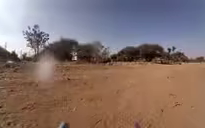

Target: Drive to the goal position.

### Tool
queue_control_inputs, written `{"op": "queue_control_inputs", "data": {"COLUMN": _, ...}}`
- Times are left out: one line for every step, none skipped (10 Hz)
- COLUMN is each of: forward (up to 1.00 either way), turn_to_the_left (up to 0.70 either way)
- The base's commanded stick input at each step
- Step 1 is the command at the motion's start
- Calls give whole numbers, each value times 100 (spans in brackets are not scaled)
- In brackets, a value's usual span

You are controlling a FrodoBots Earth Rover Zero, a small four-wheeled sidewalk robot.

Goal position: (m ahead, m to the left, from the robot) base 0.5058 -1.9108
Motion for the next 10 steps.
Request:
{"op": "queue_control_inputs", "data": {"forward": 70, "turn_to_the_left": 0}}
{"op": "queue_control_inputs", "data": {"forward": 70, "turn_to_the_left": 0}}
{"op": "queue_control_inputs", "data": {"forward": 70, "turn_to_the_left": 0}}
{"op": "queue_control_inputs", "data": {"forward": 70, "turn_to_the_left": 0}}
{"op": "queue_control_inputs", "data": {"forward": 70, "turn_to_the_left": 0}}
{"op": "queue_control_inputs", "data": {"forward": 70, "turn_to_the_left": 0}}
{"op": "queue_control_inputs", "data": {"forward": 70, "turn_to_the_left": 0}}
{"op": "queue_control_inputs", "data": {"forward": 70, "turn_to_the_left": 0}}
{"op": "queue_control_inputs", "data": {"forward": 70, "turn_to_the_left": 0}}
{"op": "queue_control_inputs", "data": {"forward": 70, "turn_to_the_left": 27}}
